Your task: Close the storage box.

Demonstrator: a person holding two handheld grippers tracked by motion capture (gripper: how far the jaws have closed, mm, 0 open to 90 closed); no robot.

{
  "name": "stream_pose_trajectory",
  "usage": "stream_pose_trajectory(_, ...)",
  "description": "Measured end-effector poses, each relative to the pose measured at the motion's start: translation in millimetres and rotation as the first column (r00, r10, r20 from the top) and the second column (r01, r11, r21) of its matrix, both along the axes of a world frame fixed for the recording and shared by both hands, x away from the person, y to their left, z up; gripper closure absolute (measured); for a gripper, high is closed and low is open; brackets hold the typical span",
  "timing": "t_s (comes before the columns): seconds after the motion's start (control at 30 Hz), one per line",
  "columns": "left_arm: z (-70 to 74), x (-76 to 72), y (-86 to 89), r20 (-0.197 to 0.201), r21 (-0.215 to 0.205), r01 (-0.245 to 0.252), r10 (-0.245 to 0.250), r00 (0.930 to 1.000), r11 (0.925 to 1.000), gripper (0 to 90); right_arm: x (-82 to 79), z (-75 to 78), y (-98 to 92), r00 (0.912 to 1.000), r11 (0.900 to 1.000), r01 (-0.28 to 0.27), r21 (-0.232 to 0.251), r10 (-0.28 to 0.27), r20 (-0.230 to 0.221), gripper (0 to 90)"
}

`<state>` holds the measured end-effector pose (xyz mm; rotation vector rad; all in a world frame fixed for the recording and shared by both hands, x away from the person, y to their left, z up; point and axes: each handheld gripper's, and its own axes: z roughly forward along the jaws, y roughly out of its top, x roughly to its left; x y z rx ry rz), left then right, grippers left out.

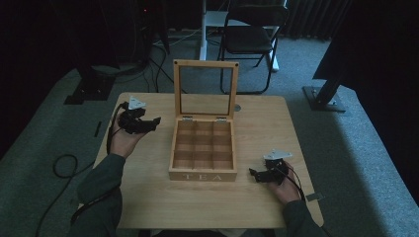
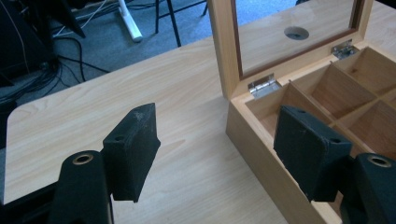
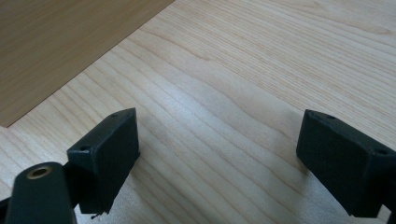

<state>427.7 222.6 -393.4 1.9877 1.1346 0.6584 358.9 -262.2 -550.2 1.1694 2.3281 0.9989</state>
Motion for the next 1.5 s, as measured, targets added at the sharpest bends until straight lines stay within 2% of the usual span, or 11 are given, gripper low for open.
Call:
stream_pose_trajectory(0.23,8.2,10.6,-3.6,0.021,-0.002,-0.003,0.003,0.9998,1.0000,30.0,0.0,0.0,0.0,1.0000,1.000,0.000,0.000,0.000,0.000,12.8)
stream_pose_trajectory(0.43,16.9,21.6,-2.0,0.020,0.005,-0.013,0.013,0.9997,0.9999,30.0,0.1,0.0,0.0,1.0000,1.000,-0.001,0.000,0.001,0.000,12.8)
stream_pose_trajectory(0.7,29.0,28.7,-1.9,0.037,0.014,-0.015,0.015,0.9992,0.9998,30.3,0.1,0.0,0.0,1.0000,1.000,-0.001,0.000,0.001,0.000,12.8)
stream_pose_trajectory(1.0,43.1,39.4,-6.6,0.050,0.001,-0.008,0.008,0.9987,1.0000,29.9,0.4,0.0,-0.2,1.0000,1.000,0.010,0.000,-0.010,0.000,12.7)
stream_pose_trajectory(1.2,49.9,47.5,-6.9,0.044,-0.003,-0.017,0.017,0.9989,0.9998,29.7,0.5,0.0,-0.2,1.0000,1.000,0.010,0.000,-0.010,0.000,12.7)
stream_pose_trajectory(1.5,51.9,54.4,-13.2,0.037,0.008,-0.013,0.013,0.9992,0.9999,29.8,0.6,0.0,-0.3,0.9999,1.000,0.012,0.000,-0.012,0.000,12.7)
